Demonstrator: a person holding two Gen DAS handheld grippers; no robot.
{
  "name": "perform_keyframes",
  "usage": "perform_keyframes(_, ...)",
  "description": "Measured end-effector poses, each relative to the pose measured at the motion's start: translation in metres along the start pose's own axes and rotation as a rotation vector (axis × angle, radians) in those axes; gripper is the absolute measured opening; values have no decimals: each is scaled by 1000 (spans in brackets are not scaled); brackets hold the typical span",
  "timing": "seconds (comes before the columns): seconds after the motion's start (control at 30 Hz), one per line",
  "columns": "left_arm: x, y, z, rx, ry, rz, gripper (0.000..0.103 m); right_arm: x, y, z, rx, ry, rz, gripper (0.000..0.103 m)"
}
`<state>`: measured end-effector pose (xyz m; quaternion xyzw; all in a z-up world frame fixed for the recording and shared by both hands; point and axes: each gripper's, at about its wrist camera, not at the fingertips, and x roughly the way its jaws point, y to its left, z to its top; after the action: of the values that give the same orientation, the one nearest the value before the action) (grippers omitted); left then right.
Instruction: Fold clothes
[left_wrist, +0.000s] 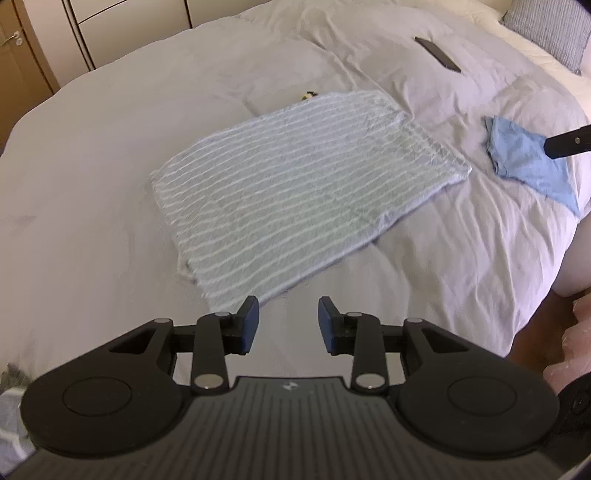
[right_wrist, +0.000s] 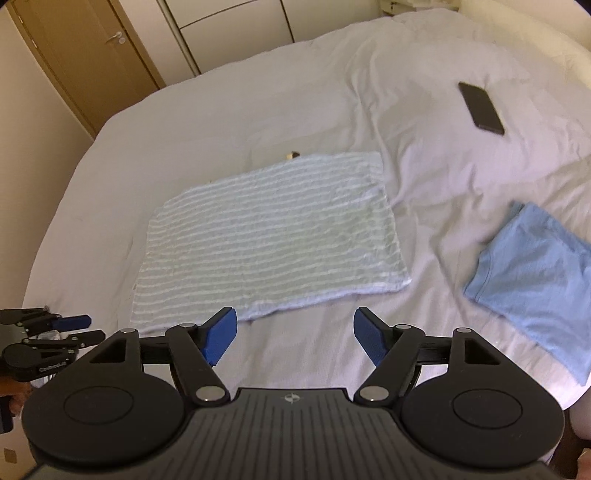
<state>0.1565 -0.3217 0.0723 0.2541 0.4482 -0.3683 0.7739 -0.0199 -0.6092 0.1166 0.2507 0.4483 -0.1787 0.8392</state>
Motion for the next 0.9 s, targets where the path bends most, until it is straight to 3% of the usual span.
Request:
perform_keyframes(0.2, -10, 15, -28, 13, 37, 32, 37, 13, 1, -24, 9, 45, 18, 72)
perform_keyframes(0.37, -10, 46, -37, 163, 33, 77, 48, 25, 21, -42, -41, 61, 10, 72)
perform_keyframes(0.5, 6, 87, -34, 359, 10, 106, 62, 43, 71, -58, -182, 68, -12, 72)
perform_keyframes(0.73, 76, 153, -19, 811, -96, 73, 63, 86, 173, -83, -399, 87, -47, 66)
perform_keyframes(0.9, 135, 187, -5, 1173, -209, 67, 63, 130, 241, -88, -410, 103, -80, 65)
